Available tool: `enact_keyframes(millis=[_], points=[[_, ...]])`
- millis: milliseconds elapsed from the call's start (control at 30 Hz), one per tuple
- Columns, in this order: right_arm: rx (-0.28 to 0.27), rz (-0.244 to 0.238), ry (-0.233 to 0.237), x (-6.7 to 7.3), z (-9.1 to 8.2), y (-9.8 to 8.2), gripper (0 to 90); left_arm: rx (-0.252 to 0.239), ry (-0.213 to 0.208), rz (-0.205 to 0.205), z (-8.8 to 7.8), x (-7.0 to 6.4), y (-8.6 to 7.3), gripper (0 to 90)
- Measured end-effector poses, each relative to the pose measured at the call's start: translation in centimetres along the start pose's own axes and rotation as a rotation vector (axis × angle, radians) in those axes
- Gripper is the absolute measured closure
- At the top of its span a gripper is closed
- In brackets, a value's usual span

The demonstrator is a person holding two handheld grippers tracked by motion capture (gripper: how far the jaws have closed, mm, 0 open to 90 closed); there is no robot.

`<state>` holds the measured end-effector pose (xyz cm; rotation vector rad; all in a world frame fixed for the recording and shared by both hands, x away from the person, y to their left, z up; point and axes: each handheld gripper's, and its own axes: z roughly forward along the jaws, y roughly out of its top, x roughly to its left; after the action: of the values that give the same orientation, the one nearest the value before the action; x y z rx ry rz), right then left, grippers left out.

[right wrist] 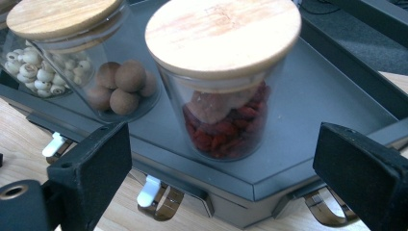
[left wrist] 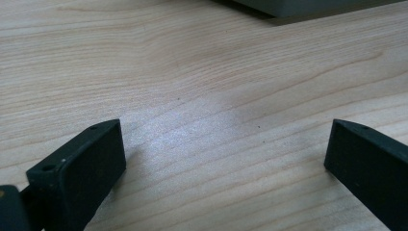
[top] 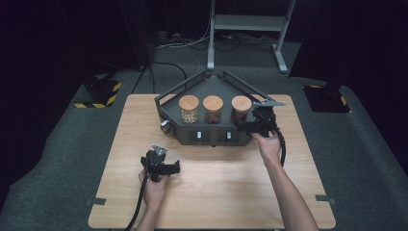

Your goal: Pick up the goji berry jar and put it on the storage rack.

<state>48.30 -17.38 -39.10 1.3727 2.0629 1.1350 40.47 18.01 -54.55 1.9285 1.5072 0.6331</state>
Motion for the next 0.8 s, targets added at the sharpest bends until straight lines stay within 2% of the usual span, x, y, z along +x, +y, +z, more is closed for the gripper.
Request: enact_keyframes(millis=[800], points=[[-0.005,0.039,-0.013,-1.9,-1.0,-2.3,7.2,0.0,0.0,0.0,0.0,0.0,0.0,0.7]])
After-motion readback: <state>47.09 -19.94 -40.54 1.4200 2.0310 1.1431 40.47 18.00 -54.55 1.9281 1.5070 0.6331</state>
